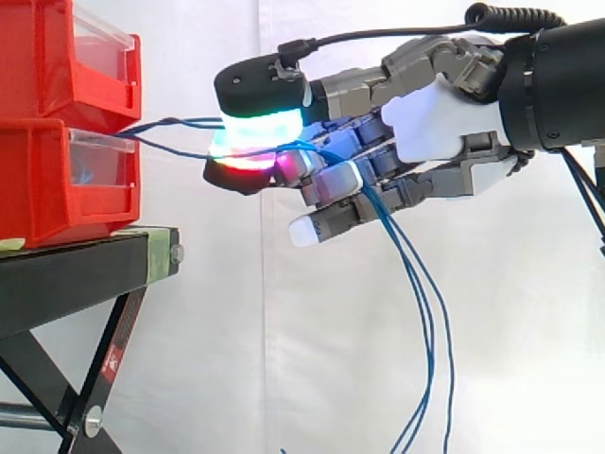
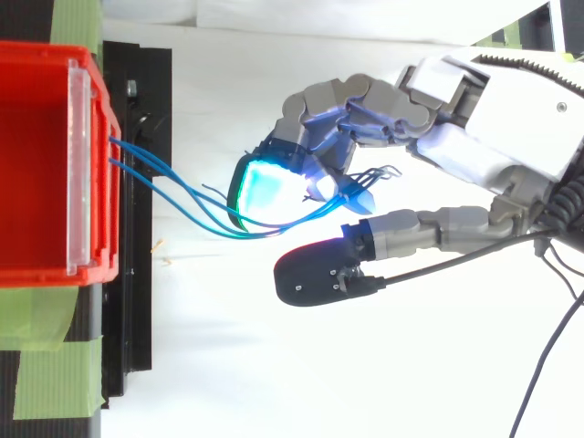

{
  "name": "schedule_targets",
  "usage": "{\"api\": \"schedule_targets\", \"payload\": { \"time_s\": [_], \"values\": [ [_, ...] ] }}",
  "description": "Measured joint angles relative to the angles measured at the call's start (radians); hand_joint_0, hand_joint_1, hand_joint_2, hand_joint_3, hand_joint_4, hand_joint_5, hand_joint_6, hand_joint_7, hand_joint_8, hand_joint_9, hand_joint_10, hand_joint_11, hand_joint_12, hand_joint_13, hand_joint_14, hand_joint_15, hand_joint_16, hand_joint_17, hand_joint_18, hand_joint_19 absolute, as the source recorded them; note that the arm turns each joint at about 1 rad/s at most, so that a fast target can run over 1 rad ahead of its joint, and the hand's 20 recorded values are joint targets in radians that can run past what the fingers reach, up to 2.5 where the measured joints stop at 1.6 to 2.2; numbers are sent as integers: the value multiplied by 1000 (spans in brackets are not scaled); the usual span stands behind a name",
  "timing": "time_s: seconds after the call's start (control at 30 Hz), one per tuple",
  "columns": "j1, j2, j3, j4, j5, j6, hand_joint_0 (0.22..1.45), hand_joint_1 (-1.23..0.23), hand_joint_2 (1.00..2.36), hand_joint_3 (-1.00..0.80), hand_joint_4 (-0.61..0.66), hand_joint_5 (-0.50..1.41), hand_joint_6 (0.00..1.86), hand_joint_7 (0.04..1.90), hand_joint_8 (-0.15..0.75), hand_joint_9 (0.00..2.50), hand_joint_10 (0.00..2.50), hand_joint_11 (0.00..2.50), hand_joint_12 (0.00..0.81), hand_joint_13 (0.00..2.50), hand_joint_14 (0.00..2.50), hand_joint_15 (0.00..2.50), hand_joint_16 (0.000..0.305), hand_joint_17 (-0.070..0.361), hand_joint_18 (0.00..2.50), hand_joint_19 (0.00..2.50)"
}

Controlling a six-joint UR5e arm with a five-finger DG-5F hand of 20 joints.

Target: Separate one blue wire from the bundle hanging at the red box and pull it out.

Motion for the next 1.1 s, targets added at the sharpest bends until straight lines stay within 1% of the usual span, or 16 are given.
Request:
{"api": "schedule_targets", "payload": {
  "time_s": [0.27, 0.47, 0.8, 0.9, 1.1],
  "values": [
    [0, 0, 0, -1, -1, 0, 623, -811, 1011, -378, 270, -275, 838, 1057, 331, 187, 923, 1505, 325, 273, 1401, 1287, 40, 90, 433, 876],
    [0, 0, 0, -1, -2, 0, 626, -838, 1010, -386, 272, -275, 838, 1055, 331, 187, 925, 1505, 325, 275, 1402, 1285, 40, 90, 433, 878],
    [0, 0, 0, -1, 0, 0, 595, -808, 1010, -388, 282, -264, 833, 1055, 338, 212, 918, 1495, 331, 279, 1428, 1283, 40, 90, 434, 895],
    [0, 0, 0, -1, 1, 0, 590, -804, 1010, -384, 266, -255, 830, 1053, 336, 227, 903, 1500, 334, 288, 1430, 1260, 40, 90, 436, 894],
    [0, 1, 0, -1, 1, 0, 602, -793, 1012, -356, 258, -245, 829, 1049, 330, 247, 882, 1466, 330, 302, 1415, 1256, 40, 89, 445, 903]
  ]
}}
